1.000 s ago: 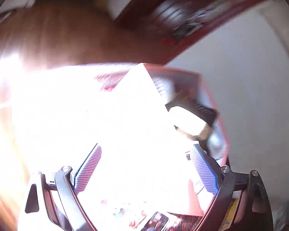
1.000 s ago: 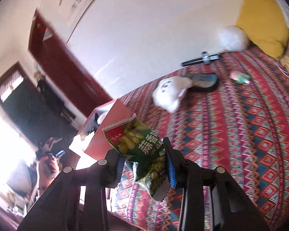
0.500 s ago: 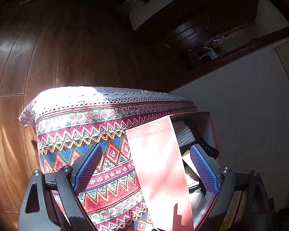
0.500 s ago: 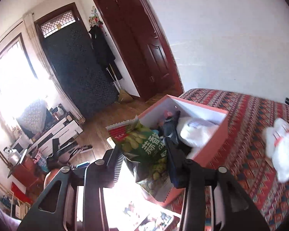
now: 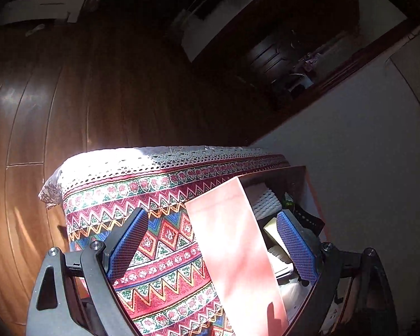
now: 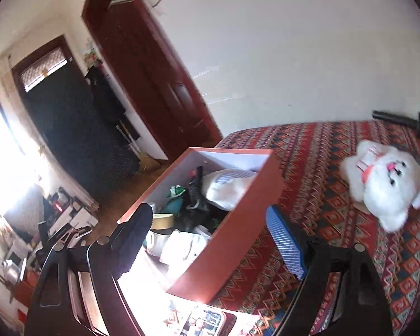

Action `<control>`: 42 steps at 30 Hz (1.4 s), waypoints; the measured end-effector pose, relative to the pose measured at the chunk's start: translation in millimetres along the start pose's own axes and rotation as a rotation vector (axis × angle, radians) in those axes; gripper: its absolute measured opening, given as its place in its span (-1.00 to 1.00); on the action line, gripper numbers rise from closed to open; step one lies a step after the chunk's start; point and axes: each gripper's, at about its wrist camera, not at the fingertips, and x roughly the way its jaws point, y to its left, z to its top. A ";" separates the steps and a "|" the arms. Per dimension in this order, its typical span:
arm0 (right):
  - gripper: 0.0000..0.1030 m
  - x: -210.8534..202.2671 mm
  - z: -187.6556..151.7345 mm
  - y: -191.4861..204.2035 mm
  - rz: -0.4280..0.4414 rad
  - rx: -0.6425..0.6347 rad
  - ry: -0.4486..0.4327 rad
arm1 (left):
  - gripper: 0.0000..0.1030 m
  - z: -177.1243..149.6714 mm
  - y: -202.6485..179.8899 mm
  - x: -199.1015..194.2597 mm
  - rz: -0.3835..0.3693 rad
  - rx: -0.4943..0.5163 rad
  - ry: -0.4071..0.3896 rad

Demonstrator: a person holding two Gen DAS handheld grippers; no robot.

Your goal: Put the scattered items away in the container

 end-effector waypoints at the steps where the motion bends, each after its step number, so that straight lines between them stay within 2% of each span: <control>1: 0.63 -10.4 -3.5 -17.1 -0.015 0.042 -0.018 | 0.82 -2.6 -3.1 -0.8 0.004 0.007 -0.007; 8: 0.63 -94.4 -35.3 -147.5 -0.194 0.326 -0.129 | 0.82 -34.3 -47.8 3.9 -0.009 0.118 -0.005; 12: 0.63 -137.3 -44.4 -213.7 -0.223 0.472 -0.160 | 0.82 -69.6 -94.2 9.1 -0.055 0.237 0.030; 14: 0.63 -153.5 -41.2 -237.4 -0.266 0.473 -0.148 | 0.82 -94.9 -123.4 12.5 -0.085 0.327 0.053; 18: 0.63 -182.4 -22.8 -285.5 -0.487 0.368 -0.095 | 0.82 -153.3 -176.9 20.6 -0.148 0.494 0.125; 21: 0.62 -190.6 -1.3 -329.7 -0.627 0.300 -0.039 | 0.82 -201.6 -207.4 30.6 -0.178 0.606 0.207; 24: 0.62 -175.0 25.0 -368.8 -0.685 0.204 0.047 | 0.82 -243.7 -228.7 40.3 -0.179 0.704 0.268; 28: 0.62 -114.0 50.7 -402.2 -0.721 0.029 0.203 | 0.82 -281.2 -245.3 53.2 -0.156 0.784 0.307; 30: 0.62 -81.7 54.1 -418.0 -0.723 -0.009 0.272 | 0.82 -292.9 -250.7 59.6 -0.140 0.807 0.320; 36: 0.72 0.5 41.1 -459.6 -0.847 -0.223 0.471 | 0.82 -310.2 -258.3 79.1 -0.075 0.848 0.352; 37: 0.66 1.6 41.3 -466.4 -0.829 -0.210 0.453 | 0.82 -312.6 -258.3 80.5 -0.073 0.852 0.361; 38: 0.02 -2.5 44.6 -472.9 -0.804 -0.163 0.417 | 0.82 -313.5 -258.6 82.0 -0.071 0.858 0.367; 40: -0.17 -15.3 49.3 -482.9 -0.786 -0.061 0.361 | 0.82 -315.1 -259.7 83.4 -0.065 0.869 0.367; 42: -0.30 -27.4 48.7 -484.0 -0.786 -0.019 0.337 | 0.82 -315.5 -260.2 82.8 -0.066 0.868 0.365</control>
